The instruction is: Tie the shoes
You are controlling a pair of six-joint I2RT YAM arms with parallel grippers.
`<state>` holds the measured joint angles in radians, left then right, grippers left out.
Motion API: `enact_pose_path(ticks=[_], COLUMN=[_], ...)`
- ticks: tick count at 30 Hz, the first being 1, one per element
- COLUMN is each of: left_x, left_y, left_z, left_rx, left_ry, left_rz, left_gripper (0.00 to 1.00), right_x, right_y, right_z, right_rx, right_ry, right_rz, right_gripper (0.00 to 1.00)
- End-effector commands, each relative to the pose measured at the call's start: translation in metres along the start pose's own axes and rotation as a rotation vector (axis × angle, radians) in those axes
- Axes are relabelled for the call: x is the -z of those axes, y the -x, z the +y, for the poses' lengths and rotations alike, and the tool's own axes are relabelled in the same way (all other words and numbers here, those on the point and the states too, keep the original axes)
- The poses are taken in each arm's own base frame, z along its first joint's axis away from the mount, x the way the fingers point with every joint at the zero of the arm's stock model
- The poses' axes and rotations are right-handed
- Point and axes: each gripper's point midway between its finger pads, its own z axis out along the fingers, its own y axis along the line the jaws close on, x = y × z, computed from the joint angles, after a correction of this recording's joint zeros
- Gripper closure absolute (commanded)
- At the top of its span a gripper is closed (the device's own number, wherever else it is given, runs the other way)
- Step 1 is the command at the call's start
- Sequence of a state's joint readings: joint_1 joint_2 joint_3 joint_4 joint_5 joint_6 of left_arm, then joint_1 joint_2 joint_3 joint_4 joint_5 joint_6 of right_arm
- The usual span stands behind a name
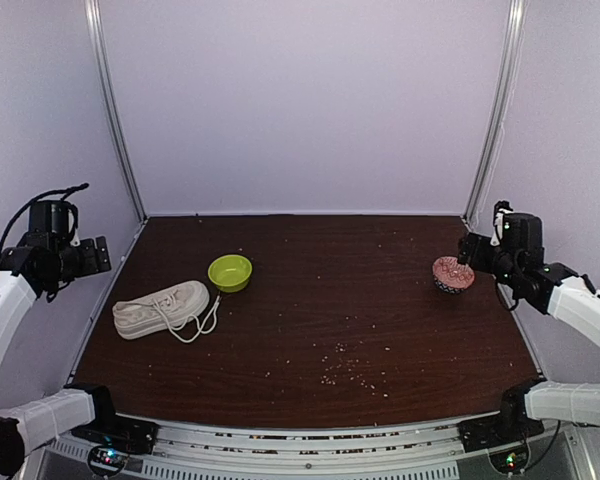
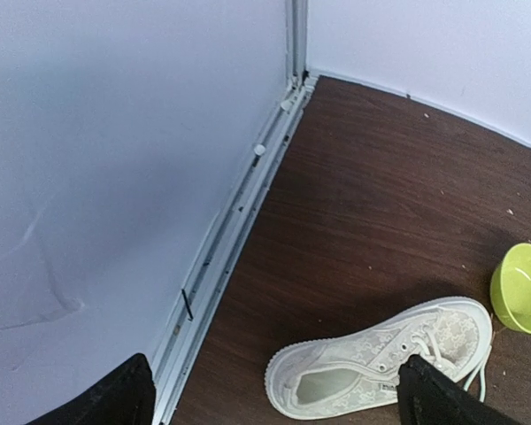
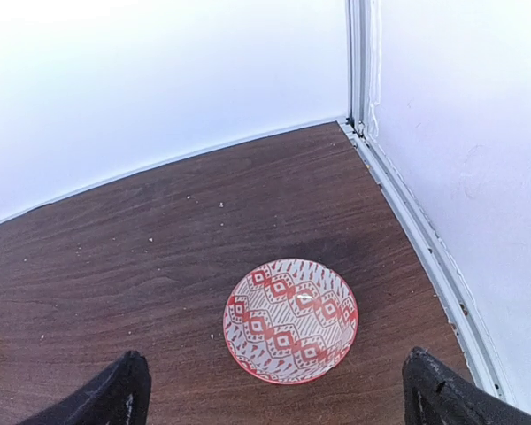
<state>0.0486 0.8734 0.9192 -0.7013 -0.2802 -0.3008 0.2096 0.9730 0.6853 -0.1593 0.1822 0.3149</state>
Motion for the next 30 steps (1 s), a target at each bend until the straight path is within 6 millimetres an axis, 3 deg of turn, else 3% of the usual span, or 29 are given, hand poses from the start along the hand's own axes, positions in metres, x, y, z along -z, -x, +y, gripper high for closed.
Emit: enact_pose_path(ticks=[1,6,10,15,22,30], left_x=[-0.025,-0.063,-0.078,-0.08,-0.084,-0.085], left_y=[-0.002,-0.04,-0.072,-0.094,-0.125,-0.137], left_z=[-0.035,-0.041,-0.036,-0.033,-0.02,-0.007], left_rx=[-0.032,-0.091,-0.056,0.173,0.303,0.354], left_ry=[-0.148,-0.123,-0.066,-0.117,-0.071,-0.013], left_rz=[0.082,0.311,0.462,0.449,0.48,0.438], left_gripper=[0.02,0.02,0.02,0.02,0.02,0.26], right_x=[0.006,0.018,0.031,0.05,0.054,0.051], right_y=[0.011,0.002,-0.001,-0.003,-0.016,-0.024], right_z=[-0.005,-0.009,-0.001,0.006,0.018,0.023], right_rx=[-0.057,-0.097,-0.098,-0.084,-0.087,-0.093], right_ry=[-0.019,-0.021,0.044,0.126,0.207,0.232], right_rz=[-0.039,0.001,0.034,0.03,0.076,0.107], right_gripper=[0.01,0.01,0.0,0.0,0.0,0.01])
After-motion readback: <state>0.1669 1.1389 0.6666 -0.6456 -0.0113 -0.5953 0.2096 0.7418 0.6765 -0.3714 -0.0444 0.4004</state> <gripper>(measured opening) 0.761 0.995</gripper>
